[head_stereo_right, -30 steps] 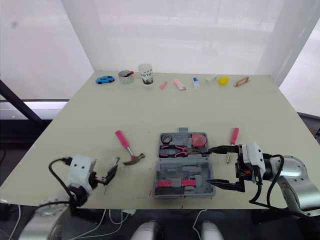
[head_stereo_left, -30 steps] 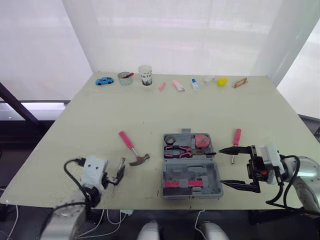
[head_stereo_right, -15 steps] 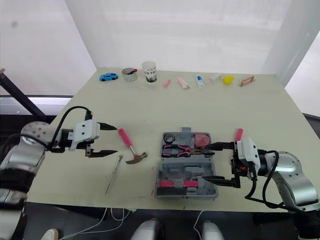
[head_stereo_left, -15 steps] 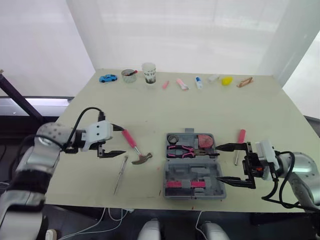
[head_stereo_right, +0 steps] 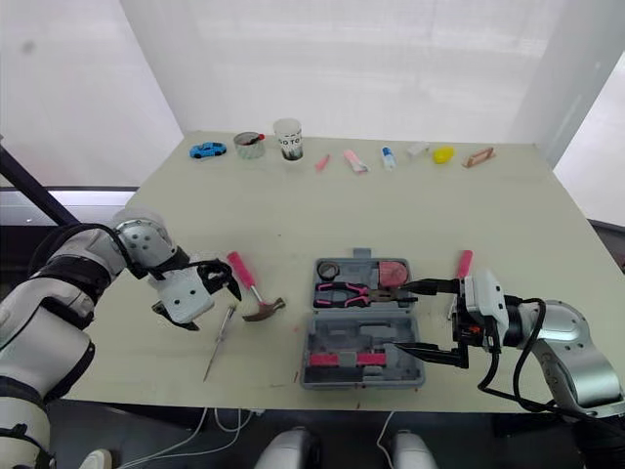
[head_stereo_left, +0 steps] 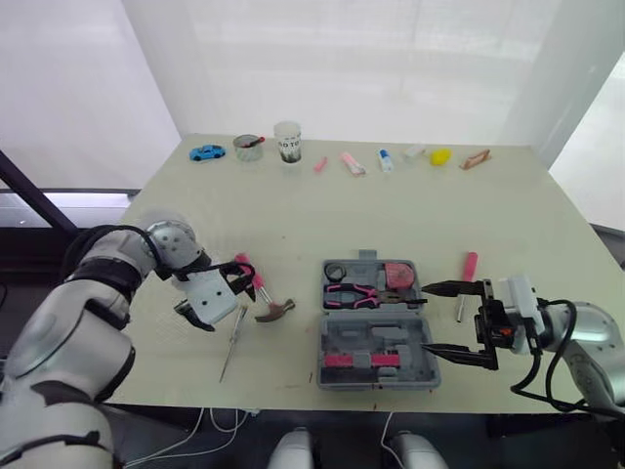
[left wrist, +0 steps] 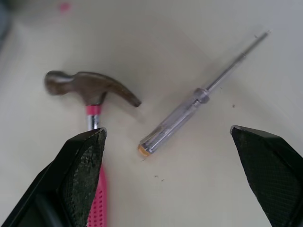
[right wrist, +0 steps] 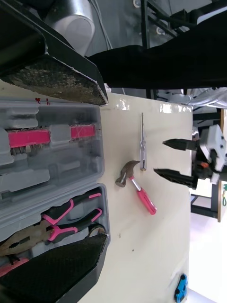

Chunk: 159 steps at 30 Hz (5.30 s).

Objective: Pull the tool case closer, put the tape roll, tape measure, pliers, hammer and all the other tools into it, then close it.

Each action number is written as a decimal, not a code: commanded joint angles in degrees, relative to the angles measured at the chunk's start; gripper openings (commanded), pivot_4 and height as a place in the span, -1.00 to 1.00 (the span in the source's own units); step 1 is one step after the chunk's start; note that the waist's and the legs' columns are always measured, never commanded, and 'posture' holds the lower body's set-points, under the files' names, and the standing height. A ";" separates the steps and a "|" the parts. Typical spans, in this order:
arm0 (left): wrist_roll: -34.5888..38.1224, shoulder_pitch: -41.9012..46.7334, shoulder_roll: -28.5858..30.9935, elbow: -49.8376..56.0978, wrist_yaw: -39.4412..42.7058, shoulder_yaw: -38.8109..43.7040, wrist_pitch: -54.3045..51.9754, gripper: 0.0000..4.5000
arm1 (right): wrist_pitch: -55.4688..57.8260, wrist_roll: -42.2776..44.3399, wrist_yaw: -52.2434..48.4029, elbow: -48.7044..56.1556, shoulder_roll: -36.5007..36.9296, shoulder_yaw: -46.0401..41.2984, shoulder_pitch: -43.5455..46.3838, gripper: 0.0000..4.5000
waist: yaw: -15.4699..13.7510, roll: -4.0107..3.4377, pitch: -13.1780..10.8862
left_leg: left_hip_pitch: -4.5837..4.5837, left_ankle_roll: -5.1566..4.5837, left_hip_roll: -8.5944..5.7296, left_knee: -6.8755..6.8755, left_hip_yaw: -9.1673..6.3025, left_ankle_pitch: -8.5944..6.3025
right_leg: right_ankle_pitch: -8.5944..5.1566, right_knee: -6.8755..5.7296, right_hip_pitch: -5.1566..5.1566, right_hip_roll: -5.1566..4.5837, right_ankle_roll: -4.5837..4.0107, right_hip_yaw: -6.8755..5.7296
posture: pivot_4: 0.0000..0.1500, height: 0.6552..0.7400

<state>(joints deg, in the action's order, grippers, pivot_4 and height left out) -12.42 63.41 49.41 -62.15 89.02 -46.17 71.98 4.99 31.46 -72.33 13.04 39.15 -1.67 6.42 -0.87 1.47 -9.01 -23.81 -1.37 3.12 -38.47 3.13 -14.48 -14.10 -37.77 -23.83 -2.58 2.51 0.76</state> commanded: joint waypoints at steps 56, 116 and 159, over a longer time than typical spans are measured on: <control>-43.29 5.03 -5.21 -8.98 -46.04 -9.12 19.03 -0.98 | -1.01 -0.27 2.35 1.40 -1.09 -0.69 1.73 1.00 | 0.22 0.15 -0.08 | 0.11 -0.01 -0.01 -0.22 -0.07 0.00 | 0.07 -0.20 0.17 -0.01 0.09 -0.01 | 1.00 1.00; 67.88 -62.99 -3.97 84.42 -85.47 70.09 -149.03 -0.98 | -4.64 -2.25 -2.58 -5.74 -2.19 0.89 4.97 1.00 | 0.19 0.01 -0.19 | 0.93 0.04 0.09 -0.59 0.44 0.03 | -0.07 -1.07 0.38 -0.05 -0.15 0.55 | 1.00 1.00; 39.10 -72.51 -17.51 85.47 -78.77 62.69 -124.52 0.99 | -4.58 -2.49 -0.88 -4.10 -2.27 0.77 3.70 1.00 | 1.47 -0.22 -0.14 | 0.90 0.04 0.08 0.29 0.41 0.00 | -0.05 -0.17 0.26 -0.18 -0.19 0.75 | 1.00 1.00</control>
<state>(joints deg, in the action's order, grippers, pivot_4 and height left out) 28.88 -7.18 34.08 21.22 10.64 16.85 -58.12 1.17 28.42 -73.19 7.54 36.84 -0.14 10.01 0.59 1.26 -9.15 -22.92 -1.33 3.20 -38.18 3.55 -14.48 -14.16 -37.94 -23.56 -2.77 2.32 1.52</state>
